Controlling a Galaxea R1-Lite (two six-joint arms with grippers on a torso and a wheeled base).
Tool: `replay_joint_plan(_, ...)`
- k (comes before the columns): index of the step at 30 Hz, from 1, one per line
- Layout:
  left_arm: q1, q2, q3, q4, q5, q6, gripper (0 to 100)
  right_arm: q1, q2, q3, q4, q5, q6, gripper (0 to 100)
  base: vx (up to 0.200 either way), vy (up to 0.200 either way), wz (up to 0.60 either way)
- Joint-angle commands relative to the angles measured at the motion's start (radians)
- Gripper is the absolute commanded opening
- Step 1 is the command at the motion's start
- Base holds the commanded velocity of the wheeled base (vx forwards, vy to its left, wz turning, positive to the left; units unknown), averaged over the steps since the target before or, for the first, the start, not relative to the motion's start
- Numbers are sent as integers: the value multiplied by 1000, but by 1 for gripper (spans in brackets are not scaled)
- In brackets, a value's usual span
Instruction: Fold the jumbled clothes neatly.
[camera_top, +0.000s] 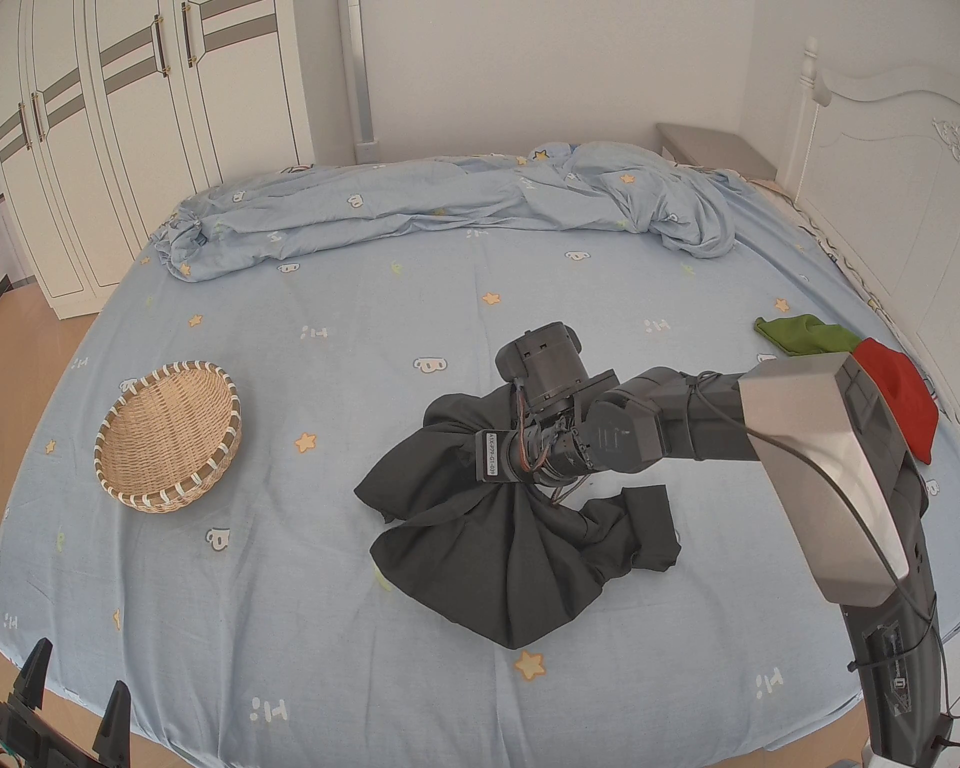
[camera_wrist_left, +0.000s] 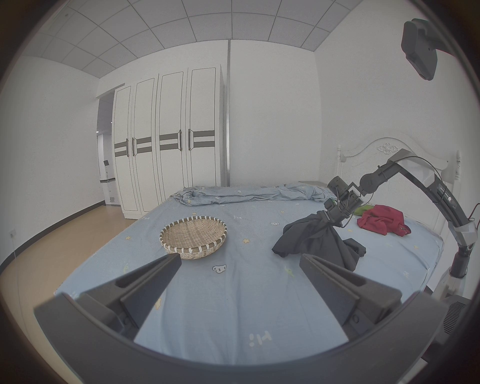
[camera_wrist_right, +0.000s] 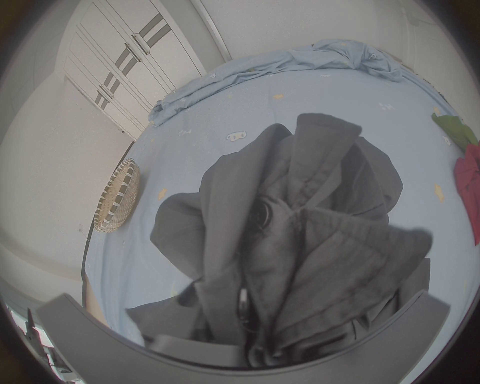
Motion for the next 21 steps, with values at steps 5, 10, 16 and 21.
replay_joint_plan(5,0,-17,17,-1,0,1,100,-2,-19,9,5,-3,12,100,0,0,0)
replay_joint_plan(10,0,-17,17,-2,-1,6,100,-9,-104,106,5,-1,22,100,0,0,0)
replay_joint_plan(16,-1,-17,17,-2,0,0,100,-46,-293,374,-35,-18,19,100,0,0,0)
replay_joint_plan(21,0,-17,17,-2,-1,0,100,-103,-447,670,-265,7,16,100,0,0,0)
